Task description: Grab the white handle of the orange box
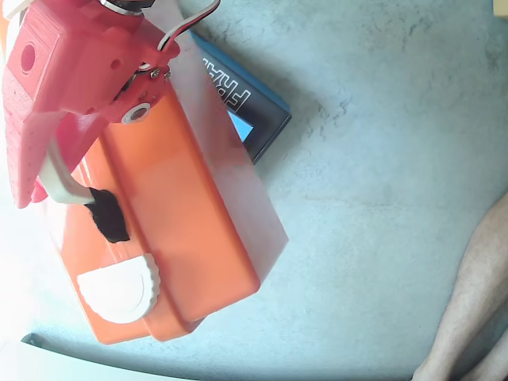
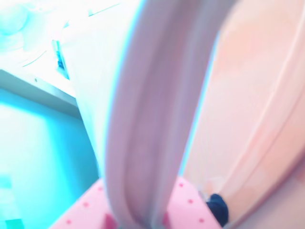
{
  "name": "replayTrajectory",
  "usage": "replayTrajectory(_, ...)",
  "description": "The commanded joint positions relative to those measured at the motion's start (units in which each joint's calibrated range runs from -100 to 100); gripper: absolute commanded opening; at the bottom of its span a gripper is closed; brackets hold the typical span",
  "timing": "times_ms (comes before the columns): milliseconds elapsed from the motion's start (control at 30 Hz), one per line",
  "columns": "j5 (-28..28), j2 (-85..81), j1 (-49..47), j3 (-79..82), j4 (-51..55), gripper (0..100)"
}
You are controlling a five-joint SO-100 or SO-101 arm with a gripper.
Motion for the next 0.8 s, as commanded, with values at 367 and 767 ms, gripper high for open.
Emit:
replayTrajectory(367, -0.72, -0.39, 0.36, 17.47, 15.18, 2)
replayTrajectory(767, -0.72, -0.39, 0.59, 17.47, 14.84, 2)
